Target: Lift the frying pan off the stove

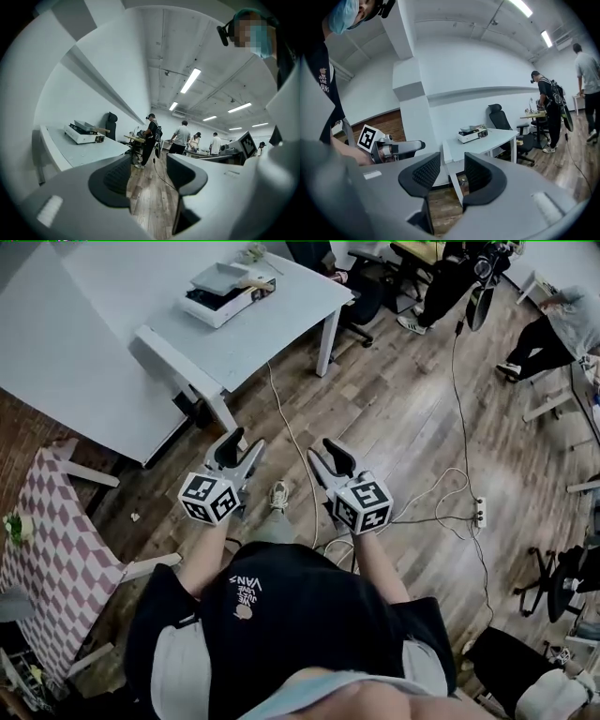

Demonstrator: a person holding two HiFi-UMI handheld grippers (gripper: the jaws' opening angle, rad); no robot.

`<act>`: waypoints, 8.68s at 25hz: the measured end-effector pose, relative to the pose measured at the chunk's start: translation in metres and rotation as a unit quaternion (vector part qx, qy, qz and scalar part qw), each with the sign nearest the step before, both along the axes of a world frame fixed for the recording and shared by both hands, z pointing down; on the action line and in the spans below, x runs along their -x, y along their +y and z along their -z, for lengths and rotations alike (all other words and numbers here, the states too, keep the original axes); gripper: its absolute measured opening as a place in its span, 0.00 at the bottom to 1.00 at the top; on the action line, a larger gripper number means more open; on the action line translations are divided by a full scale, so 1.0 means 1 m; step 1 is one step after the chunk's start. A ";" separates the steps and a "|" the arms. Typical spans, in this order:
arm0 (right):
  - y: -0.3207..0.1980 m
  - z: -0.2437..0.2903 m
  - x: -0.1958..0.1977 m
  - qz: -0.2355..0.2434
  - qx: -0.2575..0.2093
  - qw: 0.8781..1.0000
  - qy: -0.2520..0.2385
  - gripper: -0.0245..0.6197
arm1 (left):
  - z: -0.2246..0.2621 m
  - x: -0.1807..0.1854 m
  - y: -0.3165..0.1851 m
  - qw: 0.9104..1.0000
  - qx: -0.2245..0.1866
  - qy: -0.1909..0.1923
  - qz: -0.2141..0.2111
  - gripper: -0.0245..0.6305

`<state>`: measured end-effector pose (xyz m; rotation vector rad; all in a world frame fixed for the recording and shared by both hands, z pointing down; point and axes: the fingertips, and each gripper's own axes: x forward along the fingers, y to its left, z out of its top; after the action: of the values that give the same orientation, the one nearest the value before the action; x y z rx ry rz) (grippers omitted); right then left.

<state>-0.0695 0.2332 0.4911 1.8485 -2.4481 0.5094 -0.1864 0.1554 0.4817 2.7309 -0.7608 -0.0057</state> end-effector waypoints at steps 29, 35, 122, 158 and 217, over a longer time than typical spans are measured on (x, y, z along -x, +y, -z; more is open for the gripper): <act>-0.275 0.001 -0.067 0.000 0.034 0.999 0.004 0.29 | 0.003 -0.069 -0.273 0.999 0.035 0.032 0.005 0.38; -0.308 -0.006 -0.109 0.038 0.040 0.998 -0.003 0.29 | -0.001 -0.104 -0.301 0.998 0.040 0.020 0.040 0.38; -0.584 -0.072 -0.090 0.182 0.107 0.973 0.091 0.24 | -0.096 -0.156 -0.632 0.891 0.356 0.251 0.127 0.36; -0.443 -0.043 -0.129 0.261 0.062 0.960 0.084 0.24 | -0.059 -0.179 -0.483 0.897 0.314 0.256 0.178 0.36; -0.256 -0.096 -0.120 0.404 0.097 0.902 0.115 0.25 | -0.125 -0.141 -0.272 0.848 0.323 0.288 0.305 0.36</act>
<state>0.0503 -0.0227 0.5866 0.6470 -2.5681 0.4122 -0.0456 -0.1170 0.6063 1.6271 -1.1350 -0.5686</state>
